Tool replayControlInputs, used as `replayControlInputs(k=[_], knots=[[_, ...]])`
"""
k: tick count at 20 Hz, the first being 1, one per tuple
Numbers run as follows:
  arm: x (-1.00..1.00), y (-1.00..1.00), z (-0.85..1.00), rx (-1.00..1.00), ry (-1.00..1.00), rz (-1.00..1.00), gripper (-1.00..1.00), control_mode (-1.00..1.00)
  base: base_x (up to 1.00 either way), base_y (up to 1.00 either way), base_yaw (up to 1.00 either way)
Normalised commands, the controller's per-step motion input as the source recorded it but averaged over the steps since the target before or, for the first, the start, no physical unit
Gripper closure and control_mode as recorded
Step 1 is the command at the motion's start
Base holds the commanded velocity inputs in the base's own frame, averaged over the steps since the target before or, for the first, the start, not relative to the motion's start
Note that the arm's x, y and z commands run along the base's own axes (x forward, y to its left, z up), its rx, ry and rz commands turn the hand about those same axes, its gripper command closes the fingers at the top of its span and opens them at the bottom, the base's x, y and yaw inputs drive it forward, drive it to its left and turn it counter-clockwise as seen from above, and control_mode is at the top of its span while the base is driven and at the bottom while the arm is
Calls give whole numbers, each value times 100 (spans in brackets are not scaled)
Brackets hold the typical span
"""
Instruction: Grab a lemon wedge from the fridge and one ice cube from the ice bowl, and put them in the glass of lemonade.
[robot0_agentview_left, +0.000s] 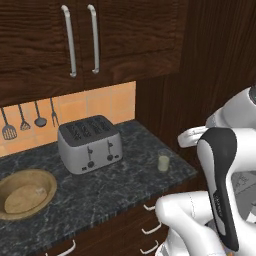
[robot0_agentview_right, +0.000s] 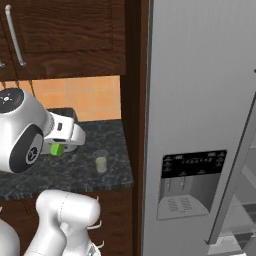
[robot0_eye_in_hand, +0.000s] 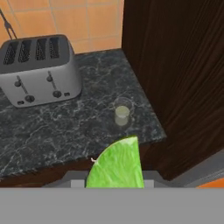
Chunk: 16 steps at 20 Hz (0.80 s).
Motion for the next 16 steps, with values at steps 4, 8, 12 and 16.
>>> replayControlInputs(k=[4,8,12,16], knots=[[3,1,0,0,3,0,100,-100,0,0,0],[57,44,0,-12,27,-11,100,-100,0,0,0],[82,9,-42,-2,13,-6,100,-100,0,0,0],[86,0,-100,2,5,-8,100,-100,0,0,0]])
